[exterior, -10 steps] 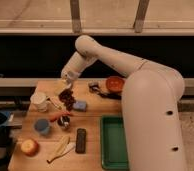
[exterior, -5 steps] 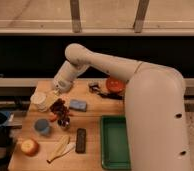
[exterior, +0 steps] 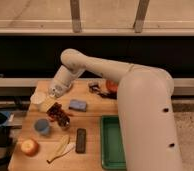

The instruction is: Place grapes in metal cup

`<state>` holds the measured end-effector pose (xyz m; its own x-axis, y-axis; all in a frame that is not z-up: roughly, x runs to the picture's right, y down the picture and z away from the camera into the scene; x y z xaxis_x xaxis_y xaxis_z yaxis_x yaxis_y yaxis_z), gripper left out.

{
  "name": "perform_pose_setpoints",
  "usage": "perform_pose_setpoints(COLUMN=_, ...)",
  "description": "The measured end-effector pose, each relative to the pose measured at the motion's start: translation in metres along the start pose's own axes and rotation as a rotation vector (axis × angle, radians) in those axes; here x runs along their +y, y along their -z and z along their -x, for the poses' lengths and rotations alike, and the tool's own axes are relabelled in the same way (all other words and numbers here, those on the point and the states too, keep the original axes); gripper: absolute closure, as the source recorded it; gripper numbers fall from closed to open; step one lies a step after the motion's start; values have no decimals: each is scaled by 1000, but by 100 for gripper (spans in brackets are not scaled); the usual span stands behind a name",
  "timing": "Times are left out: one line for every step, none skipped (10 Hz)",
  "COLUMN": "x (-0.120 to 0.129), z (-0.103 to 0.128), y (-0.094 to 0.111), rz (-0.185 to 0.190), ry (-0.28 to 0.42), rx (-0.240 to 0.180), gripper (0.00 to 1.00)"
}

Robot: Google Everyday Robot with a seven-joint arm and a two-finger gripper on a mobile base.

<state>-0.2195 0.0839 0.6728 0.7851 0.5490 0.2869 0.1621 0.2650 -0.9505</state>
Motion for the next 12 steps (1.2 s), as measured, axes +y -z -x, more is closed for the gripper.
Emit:
perform_pose_setpoints(x=-4, z=-9, y=-1, rz=7, ry=-16, rx=-13, gripper=100)
perform_pose_setpoints(x=-6, z=-15, y=-1, rz=11, ry=-28, rx=-24, gripper=100)
perform_pose_setpoints(x=-11, z=-24, y=-3, rz=19, ry=-43, rx=-37, gripper=100)
perform_pose_setpoints(x=-16, z=-31, y=-5, rz=24, ry=-54, rx=-51, gripper=100)
perform_pose_setpoints(x=-21, z=-34, y=-5, rz=24, ry=-60, rx=-61, gripper=98)
perform_pose_setpoints(x=-26, z=-35, y=-4, rz=23, ry=-65, rx=-68, gripper=91)
perform_pose_setpoints(x=-31, z=-35, y=-4, rz=22, ry=-69, rx=-74, gripper=81)
perform_pose_setpoints(x=-35, z=-34, y=-4, rz=22, ry=-71, rx=-80, gripper=71)
perform_pose_setpoints(x=-39, z=-33, y=-4, rz=22, ry=-71, rx=-81, gripper=61)
perform_pose_setpoints(x=-42, z=-32, y=-6, rz=28, ry=-71, rx=-77, gripper=49)
perform_pose_setpoints(x=-45, z=-30, y=-8, rz=31, ry=-70, rx=-71, gripper=39)
perform_pose_setpoints(x=-47, z=-30, y=-9, rz=32, ry=-72, rx=-68, gripper=31)
